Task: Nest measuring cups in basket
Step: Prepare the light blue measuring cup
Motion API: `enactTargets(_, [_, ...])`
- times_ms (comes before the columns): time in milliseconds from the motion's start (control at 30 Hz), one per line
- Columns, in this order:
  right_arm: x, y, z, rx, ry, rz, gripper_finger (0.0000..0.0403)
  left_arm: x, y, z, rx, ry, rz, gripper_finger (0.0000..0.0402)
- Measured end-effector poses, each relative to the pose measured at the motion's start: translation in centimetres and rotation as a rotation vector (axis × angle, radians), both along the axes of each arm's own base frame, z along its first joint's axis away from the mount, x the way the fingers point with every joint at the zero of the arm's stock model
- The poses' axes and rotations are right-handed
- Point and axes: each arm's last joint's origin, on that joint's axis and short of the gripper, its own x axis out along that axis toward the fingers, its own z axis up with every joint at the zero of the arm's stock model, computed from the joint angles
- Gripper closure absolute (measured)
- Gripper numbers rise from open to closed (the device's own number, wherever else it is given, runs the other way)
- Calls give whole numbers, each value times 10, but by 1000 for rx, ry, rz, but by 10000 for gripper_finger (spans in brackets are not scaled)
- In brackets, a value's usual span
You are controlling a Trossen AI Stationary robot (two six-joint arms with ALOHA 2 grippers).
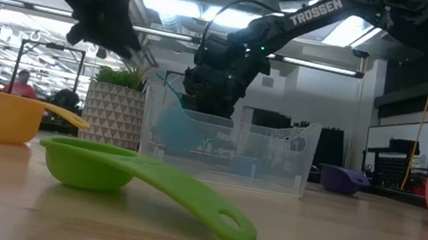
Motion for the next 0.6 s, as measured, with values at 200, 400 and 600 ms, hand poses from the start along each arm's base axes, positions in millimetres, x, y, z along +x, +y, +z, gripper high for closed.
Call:
enactTargets(200, [0, 0, 0, 0, 1, 0, 381, 11, 11, -14, -125, -5, 127, 264])
enactTargets(400, [0, 0, 0, 1, 2, 0, 381, 17, 19, -7, -206, -134, 78, 264])
enactTargets(600, [1, 0, 0, -4, -5, 3, 381, 16, 26, -6, -299, -188, 101, 264])
